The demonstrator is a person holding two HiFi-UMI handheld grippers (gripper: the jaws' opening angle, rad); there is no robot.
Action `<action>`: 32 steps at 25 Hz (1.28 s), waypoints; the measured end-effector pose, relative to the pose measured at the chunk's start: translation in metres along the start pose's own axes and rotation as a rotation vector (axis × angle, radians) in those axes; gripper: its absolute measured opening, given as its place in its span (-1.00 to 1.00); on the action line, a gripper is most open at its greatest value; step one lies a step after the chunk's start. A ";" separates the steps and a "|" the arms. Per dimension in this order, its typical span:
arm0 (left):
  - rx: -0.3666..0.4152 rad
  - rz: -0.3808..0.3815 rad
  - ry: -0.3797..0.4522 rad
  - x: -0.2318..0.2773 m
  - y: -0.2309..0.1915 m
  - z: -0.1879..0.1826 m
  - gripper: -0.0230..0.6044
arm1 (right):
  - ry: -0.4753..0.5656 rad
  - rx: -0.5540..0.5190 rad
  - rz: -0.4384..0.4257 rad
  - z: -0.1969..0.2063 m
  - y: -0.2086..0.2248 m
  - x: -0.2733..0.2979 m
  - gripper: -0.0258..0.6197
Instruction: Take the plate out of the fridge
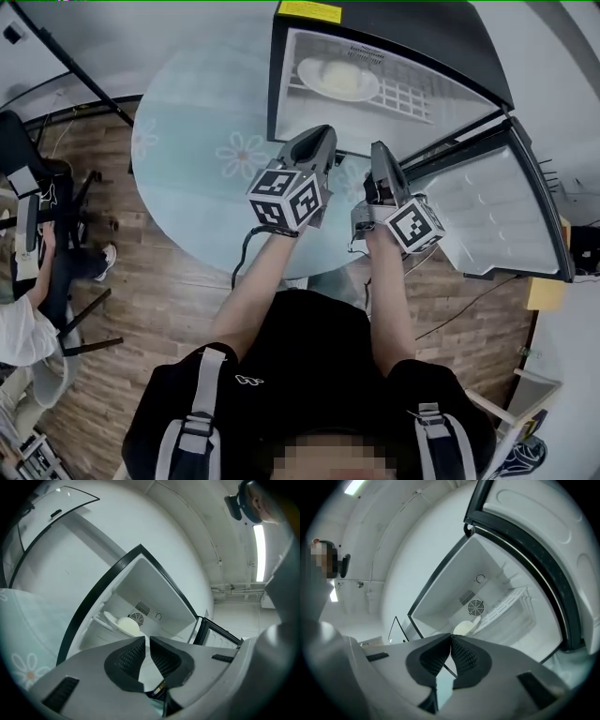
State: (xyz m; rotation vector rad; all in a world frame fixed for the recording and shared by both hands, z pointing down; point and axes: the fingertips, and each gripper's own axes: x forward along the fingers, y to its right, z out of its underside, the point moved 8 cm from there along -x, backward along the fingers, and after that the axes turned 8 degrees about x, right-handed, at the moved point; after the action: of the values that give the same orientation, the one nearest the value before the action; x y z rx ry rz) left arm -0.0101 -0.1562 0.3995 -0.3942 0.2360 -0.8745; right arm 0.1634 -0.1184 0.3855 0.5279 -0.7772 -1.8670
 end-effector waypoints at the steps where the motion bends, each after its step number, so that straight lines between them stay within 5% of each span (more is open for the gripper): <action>1: -0.019 -0.012 0.010 0.004 -0.005 -0.001 -0.85 | -0.006 -0.002 0.003 -0.001 0.003 0.007 -0.90; 8: -0.103 -0.145 0.032 0.025 -0.024 -0.004 -0.85 | -0.089 -0.010 -0.036 -0.003 0.009 0.051 -0.85; 15: -0.156 -0.139 0.052 0.042 -0.035 -0.004 -0.76 | -0.132 0.027 -0.047 0.004 0.016 0.083 -0.85; 18: -0.195 -0.131 0.058 0.046 -0.037 -0.005 -0.76 | -0.150 0.079 -0.069 0.006 0.022 0.091 -0.55; 24: -0.296 -0.076 0.050 0.055 -0.036 -0.009 -0.53 | -0.138 0.141 -0.073 0.002 0.024 0.098 -0.55; 32: -0.392 -0.047 0.040 0.060 -0.044 -0.011 -0.52 | -0.125 0.364 -0.083 0.005 0.033 0.105 -0.55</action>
State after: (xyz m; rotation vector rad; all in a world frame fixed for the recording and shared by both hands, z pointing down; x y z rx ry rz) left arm -0.0075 -0.2308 0.4059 -0.7493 0.4388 -0.8824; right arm 0.1393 -0.2228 0.4111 0.6834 -1.2068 -1.8551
